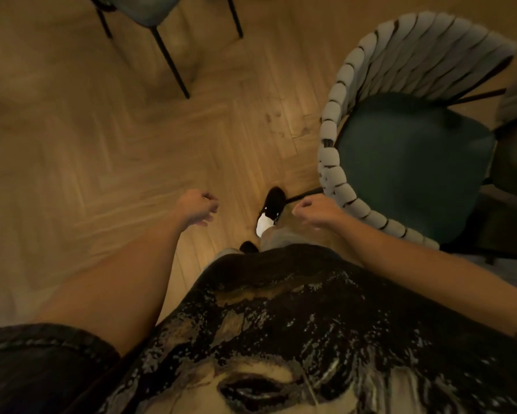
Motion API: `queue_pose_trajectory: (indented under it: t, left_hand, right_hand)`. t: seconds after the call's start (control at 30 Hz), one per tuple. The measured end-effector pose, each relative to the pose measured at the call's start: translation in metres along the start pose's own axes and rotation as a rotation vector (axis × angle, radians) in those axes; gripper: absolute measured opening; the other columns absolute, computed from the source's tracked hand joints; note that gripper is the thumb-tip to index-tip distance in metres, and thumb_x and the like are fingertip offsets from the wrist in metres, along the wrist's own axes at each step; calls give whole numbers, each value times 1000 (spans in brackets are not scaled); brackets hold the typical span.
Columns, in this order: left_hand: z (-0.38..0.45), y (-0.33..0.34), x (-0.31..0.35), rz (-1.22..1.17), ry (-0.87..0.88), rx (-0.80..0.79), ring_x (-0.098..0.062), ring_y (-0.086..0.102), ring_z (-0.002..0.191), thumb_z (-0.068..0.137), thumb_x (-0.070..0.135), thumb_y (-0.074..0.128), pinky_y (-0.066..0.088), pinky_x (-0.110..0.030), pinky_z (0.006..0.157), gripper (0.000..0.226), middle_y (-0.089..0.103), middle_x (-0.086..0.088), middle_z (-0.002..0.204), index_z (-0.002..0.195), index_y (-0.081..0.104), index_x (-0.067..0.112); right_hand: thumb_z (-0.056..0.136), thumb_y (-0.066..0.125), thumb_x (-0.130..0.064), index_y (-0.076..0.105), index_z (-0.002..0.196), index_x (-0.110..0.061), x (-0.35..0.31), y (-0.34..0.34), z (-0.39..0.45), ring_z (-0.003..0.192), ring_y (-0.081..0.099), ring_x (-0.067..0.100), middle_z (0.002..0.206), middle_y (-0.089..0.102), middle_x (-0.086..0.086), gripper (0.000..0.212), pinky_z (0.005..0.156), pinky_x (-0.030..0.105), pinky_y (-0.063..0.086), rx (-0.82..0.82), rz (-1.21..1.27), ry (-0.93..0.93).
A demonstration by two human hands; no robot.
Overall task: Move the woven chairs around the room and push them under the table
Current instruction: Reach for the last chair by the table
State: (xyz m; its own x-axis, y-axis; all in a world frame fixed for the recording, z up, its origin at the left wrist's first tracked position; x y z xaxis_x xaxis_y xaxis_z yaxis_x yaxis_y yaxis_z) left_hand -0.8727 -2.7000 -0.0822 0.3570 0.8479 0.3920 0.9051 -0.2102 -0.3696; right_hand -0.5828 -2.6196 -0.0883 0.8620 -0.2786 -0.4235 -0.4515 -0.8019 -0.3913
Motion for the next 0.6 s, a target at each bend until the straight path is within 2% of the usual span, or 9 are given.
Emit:
queue_pose_trajectory:
  t: [0.13, 0.27, 0.37, 0.5, 0.6]
  left_hand:
    - [37, -25, 50, 82, 34, -48, -20, 69, 86, 103, 20, 55, 60, -37, 77, 18, 66, -6, 104, 117, 60, 12]
    - [69, -47, 101, 175, 55, -86, -20, 70, 90, 102, 19, 55, 61, -38, 77, 13, 67, -5, 105, 113, 61, 17]
    - [90, -65, 142, 217, 77, -66, -20, 71, 88, 101, 20, 57, 61, -37, 73, 11, 68, -4, 104, 108, 64, 17]
    - [120, -83, 190, 294, 108, -79, -21, 69, 86, 101, 21, 58, 59, -40, 77, 11, 69, -6, 104, 107, 65, 16]
    - [142, -93, 225, 391, 123, -121, -19, 67, 83, 101, 22, 58, 59, -41, 80, 10, 69, -6, 106, 106, 64, 16]
  right_hand:
    - [96, 64, -32, 73, 87, -27, -27, -30, 29, 98, 68, 17, 105, 74, 0, 13, 81, 30, 52, 42, 55, 18]
    - [96, 64, -29, 77, 100, -15, -46, -53, 51, 86, 70, 17, 100, 76, 7, 20, 70, 31, 57, 51, 120, 67]
    - [97, 64, -29, 76, 106, -13, -63, -73, 63, 92, 72, 25, 105, 74, 8, 22, 80, 38, 59, 63, 137, 80]
    - [98, 61, -26, 74, 107, -13, -76, -94, 75, 95, 73, 27, 102, 76, 12, 21, 73, 36, 59, 93, 225, 139]
    - [97, 62, -25, 75, 106, -10, -84, -108, 83, 93, 71, 28, 97, 75, 12, 21, 80, 39, 59, 153, 338, 195]
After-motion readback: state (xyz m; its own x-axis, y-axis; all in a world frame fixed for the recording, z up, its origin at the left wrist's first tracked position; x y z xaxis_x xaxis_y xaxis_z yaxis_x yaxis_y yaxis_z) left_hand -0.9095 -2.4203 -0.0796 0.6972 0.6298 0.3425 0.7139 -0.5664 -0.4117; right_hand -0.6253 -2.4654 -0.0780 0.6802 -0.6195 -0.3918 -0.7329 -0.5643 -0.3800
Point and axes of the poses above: each hand's wrist, its own z-axis towards the middle knuckle, its own y-axis out of the palm, x = y × z, the point moved 10 cm from there along z, towards the middle knuckle
